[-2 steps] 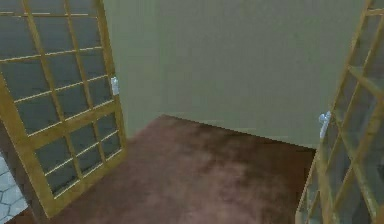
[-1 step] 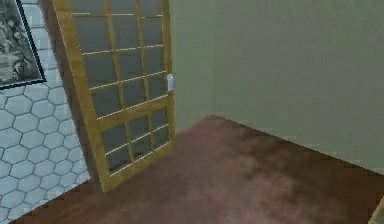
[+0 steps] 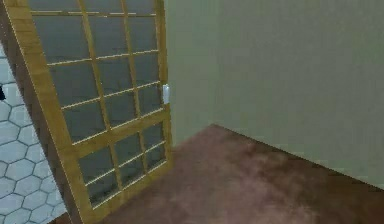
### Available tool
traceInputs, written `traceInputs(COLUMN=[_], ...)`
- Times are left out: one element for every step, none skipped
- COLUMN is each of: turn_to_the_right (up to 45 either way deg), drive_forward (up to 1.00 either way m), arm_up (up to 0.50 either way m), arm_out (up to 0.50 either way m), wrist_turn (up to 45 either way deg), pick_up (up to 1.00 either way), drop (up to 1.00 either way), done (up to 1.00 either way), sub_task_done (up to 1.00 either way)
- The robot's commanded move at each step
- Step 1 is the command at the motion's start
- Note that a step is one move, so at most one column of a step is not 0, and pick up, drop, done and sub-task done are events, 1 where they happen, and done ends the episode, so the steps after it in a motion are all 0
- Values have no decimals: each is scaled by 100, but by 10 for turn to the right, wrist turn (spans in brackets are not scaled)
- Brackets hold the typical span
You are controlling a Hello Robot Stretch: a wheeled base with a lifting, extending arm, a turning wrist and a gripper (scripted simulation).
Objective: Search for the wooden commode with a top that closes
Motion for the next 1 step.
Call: traceInputs(turn_to_the_right=[390], drive_forward=[0], arm_up=[0], arm_out=[0], wrist_turn=[0], pick_up=[0], drop=[0], done=[0], sub_task_done=[0])
